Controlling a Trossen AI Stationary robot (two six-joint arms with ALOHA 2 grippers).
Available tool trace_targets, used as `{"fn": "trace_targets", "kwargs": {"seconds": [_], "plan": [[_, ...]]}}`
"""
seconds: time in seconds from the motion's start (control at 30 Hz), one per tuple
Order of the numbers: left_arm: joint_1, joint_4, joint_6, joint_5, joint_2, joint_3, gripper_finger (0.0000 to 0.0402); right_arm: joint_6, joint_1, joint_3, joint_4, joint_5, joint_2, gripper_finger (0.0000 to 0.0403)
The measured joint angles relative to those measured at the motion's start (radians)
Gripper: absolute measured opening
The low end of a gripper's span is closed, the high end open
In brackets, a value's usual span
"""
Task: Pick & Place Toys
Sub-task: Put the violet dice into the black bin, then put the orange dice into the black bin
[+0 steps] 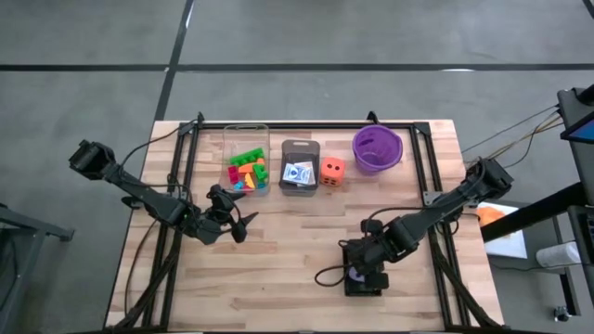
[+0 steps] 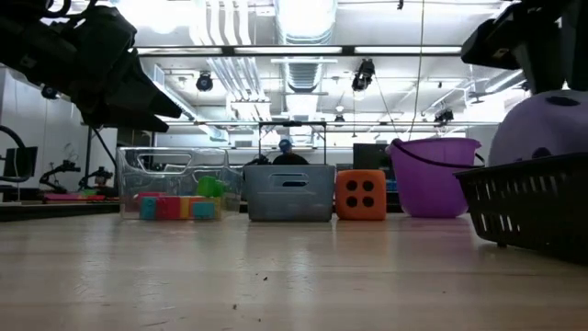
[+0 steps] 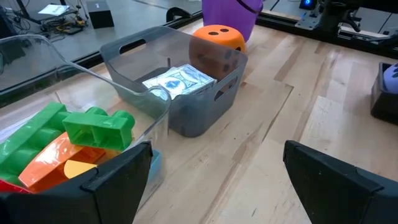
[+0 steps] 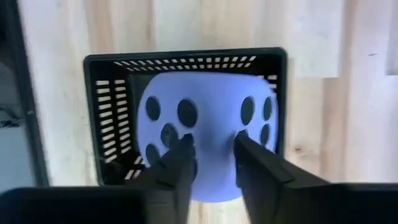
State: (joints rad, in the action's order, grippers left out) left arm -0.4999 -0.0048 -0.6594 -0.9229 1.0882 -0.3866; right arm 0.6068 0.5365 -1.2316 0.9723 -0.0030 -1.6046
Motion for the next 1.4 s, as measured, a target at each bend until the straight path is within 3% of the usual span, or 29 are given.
{"fn": "trace_targets", "kwargs": {"seconds": [0.27, 0.47, 0.57, 0.77, 0.9, 1.2, 1.4], "plan": [[0.0, 0.0, 0.0, 0.0, 0.0, 0.0, 0.0367, 0.0, -0.001, 0.0, 0.013, 0.019, 0.001, 0.023], [0.0, 0.0, 0.0, 0.0, 0.0, 0.0, 0.0367, -0.003, -0.001, -0.005, 0.016, 0.063, 0.002, 0.0278], [0.0, 0.0, 0.0, 0.0, 0.0, 0.0, 0.0367, -0.02, -0.001, -0.021, 0.021, 0.138, 0.003, 0.0286], [0.0, 0.0, 0.0, 0.0, 0.0, 0.0, 0.0367, -0.075, -0.004, -0.047, 0.06, 0.429, 0.004, 0.0288], [0.0, 0.0, 0.0, 0.0, 0.0, 0.0, 0.0367, -0.129, -0.038, -0.039, 0.046, 0.551, 0.003, 0.0288], [0.0, 0.0, 0.0, 0.0, 0.0, 0.0, 0.0367, -0.35, -0.232, 0.005, -0.084, 0.611, -0.015, 0.0288], [0.0, 0.0, 0.0, 0.0, 0.0, 0.0, 0.0367, -0.534, -0.406, 0.082, -0.262, 0.514, -0.013, 0.0288]]}}
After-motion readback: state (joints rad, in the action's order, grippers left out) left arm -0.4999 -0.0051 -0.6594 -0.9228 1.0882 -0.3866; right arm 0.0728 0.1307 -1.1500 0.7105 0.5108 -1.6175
